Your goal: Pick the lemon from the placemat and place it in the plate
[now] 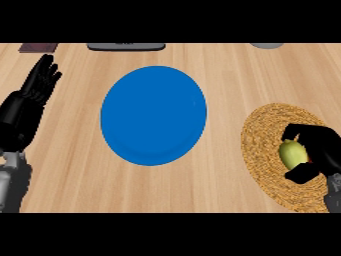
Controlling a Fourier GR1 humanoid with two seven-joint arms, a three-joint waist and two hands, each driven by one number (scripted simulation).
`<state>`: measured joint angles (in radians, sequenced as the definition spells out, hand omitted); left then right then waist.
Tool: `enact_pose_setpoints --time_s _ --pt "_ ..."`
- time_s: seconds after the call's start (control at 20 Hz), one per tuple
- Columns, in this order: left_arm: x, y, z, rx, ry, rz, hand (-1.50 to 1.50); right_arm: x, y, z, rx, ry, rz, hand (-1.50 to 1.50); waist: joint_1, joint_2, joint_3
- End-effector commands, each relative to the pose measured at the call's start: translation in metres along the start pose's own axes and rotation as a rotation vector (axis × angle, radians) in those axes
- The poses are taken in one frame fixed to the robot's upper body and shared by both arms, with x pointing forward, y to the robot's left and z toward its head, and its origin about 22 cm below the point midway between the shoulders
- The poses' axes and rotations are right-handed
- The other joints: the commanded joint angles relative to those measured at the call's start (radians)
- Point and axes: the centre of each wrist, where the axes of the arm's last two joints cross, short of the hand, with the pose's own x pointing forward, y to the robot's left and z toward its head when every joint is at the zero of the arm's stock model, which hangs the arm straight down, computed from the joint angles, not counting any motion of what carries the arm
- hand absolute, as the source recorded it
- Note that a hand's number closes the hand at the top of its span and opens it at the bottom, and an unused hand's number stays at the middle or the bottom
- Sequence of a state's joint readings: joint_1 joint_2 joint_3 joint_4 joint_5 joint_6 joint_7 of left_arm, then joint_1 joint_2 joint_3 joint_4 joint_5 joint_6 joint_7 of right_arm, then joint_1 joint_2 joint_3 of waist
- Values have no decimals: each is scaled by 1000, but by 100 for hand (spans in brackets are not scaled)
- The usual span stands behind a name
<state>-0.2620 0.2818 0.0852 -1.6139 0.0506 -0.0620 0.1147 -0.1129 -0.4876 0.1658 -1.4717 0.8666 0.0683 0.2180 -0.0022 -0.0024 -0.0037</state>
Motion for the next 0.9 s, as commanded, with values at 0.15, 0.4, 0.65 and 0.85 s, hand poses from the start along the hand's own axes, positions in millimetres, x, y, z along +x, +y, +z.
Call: enact_pose_setpoints --time_s 0.15,0.4,0.65,0.85 --pt "-5 -3 -1 7 6 6 0 -40 1 13 -9 281 90 150 -8 3 3" --pt "-5 17 -8 32 7 -5 0 -27 -38 40 -144 172 58 150 -11 1 3" --pt "-4 10 1 16 13 -12 0 8 -65 54 -226 -13 -87 150 -9 -1 3" --pt "-6 -2 5 14 5 7 0 50 -88 65 -288 -185 -256 150 -5 -2 3"
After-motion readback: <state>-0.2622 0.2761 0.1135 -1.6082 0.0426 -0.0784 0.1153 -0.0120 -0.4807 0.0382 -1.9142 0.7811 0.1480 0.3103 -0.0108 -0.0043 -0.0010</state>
